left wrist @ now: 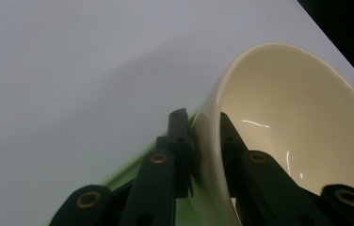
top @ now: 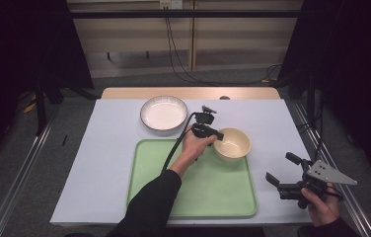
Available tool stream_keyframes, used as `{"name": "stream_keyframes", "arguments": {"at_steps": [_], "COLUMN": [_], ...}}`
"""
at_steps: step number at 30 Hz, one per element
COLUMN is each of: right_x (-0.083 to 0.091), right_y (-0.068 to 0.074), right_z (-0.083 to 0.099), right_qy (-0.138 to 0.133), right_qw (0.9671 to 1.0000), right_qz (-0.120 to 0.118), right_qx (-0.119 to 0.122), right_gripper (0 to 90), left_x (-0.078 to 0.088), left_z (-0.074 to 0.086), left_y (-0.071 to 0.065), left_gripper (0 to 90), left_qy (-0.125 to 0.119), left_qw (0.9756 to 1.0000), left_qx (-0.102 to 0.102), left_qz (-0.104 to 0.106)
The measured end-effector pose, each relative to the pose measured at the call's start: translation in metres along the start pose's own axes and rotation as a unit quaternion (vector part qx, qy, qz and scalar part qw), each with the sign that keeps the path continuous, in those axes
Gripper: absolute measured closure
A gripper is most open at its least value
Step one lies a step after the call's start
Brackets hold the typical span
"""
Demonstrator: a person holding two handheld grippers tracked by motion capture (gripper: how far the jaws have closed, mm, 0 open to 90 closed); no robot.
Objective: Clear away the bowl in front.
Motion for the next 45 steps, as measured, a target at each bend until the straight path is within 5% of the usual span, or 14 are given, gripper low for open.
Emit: {"name": "stream_keyframes", "arguments": {"at_steps": [7, 12, 21, 24, 26, 34, 40, 45], "right_x": [0.0, 0.001, 0.001, 0.001, 0.001, 0.001, 0.001, 0.001], "right_y": [-0.001, -0.001, -0.001, -0.001, -0.001, -0.001, -0.001, -0.001], "right_z": [0.0, 0.0, 0.0, 0.0, 0.0, -0.001, -0.001, -0.001], "right_qy": [0.001, 0.004, 0.004, 0.003, 0.003, 0.002, 0.002, 0.003], "right_qw": [1.0, 1.0, 1.0, 1.0, 1.0, 1.0, 1.0, 1.0], "right_qz": [-0.004, -0.002, -0.003, -0.004, -0.004, -0.002, -0.002, -0.001], "right_qx": [0.008, 0.004, 0.005, 0.005, 0.005, 0.001, -0.001, -0.001], "right_gripper": [0.0, 0.0, 0.0, 0.0, 0.0, 0.0, 0.0, 0.0], "left_x": [-0.003, 0.002, 0.016, 0.017, 0.02, 0.035, 0.049, 0.063], "left_z": [0.003, 0.003, 0.003, 0.003, 0.002, -0.002, 0.003, 0.01], "left_y": [-0.001, 0.004, 0.009, 0.007, 0.004, -0.005, -0.002, 0.003], "left_gripper": [78.8, 69.7, 36.6, 24.9, 19.3, 3.6, 3.7, 3.4], "left_qy": [-0.004, -0.036, -0.058, -0.066, -0.077, -0.105, -0.121, -0.127], "left_qw": [0.9999, 0.9992, 0.9978, 0.9966, 0.9938, 0.989, 0.9851, 0.9858], "left_qx": [-0.016, -0.012, -0.032, -0.045, -0.069, -0.093, -0.098, -0.096], "left_qz": [0.001, 0.008, -0.002, -0.019, -0.042, -0.048, -0.071, -0.055]}}
Point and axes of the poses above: each handheld gripper's, and its own axes: x roughly backward along the jaws, z roughly out of its underside, y roughly to its left, the point moved 3 cm from there along -x, roughly forward along the jaws, and after that the axes turned 3 degrees about -y, right-handed, at the moved point
